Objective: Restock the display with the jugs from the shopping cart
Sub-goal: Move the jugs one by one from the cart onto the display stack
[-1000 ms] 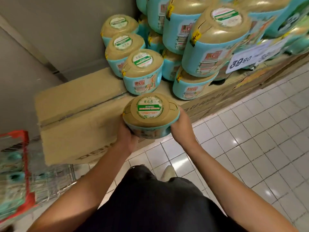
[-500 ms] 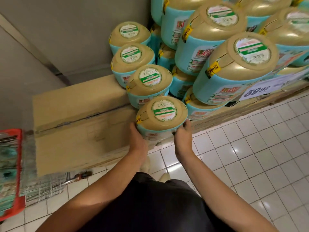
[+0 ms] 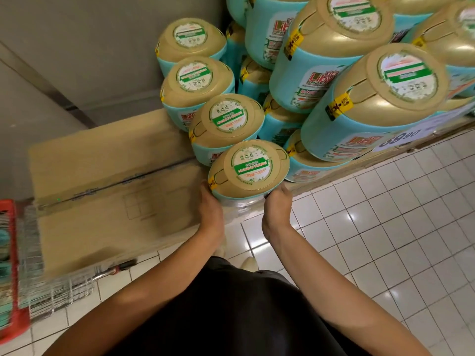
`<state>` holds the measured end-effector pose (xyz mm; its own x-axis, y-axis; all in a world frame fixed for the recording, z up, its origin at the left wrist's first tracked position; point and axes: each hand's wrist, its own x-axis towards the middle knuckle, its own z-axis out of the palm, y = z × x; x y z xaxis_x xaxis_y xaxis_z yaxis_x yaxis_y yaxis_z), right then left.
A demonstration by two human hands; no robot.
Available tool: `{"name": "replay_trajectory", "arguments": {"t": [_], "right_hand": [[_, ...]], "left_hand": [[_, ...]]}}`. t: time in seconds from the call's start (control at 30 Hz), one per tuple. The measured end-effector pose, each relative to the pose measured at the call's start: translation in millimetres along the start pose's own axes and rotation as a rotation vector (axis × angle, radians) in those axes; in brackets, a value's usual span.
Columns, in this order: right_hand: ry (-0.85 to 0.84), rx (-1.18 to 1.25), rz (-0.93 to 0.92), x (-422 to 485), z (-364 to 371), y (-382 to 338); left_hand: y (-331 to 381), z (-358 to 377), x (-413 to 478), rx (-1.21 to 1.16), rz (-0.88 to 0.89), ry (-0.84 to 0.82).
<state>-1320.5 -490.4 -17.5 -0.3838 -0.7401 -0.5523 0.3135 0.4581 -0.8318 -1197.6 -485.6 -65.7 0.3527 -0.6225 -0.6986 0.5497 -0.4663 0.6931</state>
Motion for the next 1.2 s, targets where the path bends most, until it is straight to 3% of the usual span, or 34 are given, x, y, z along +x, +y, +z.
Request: {"name": "replay_trajectory", "arguments": {"t": [0.23, 0.4, 0.6, 0.87, 1.2], "right_hand": [[-0.005, 0.065, 0.007, -7.7, -5.4, 4.7], [0.01, 0.112, 0.057, -18.3, -13.4, 16.9], [-0.015, 0.143, 0.059, -26.4, -8.6, 20.3], [0.003, 0.127, 0.052, -24.9, -5.9, 24.1], [-0.004, 0.087, 0.023, -25.3, -6.1, 25.3]], "left_hand": [[17.9, -20.2, 1.7, 0.082, 0.104, -0.092], [95.8, -22.0, 38.1, 0.087, 0.255, -0.015], [167.6, 11.5, 67.0, 0.201, 0.406, -0.277], [170.8, 23.7, 80.7, 0.305, 0.54, -0.278], [163.5, 31.7, 70.1, 0.311, 0.511, -0.262]]}}
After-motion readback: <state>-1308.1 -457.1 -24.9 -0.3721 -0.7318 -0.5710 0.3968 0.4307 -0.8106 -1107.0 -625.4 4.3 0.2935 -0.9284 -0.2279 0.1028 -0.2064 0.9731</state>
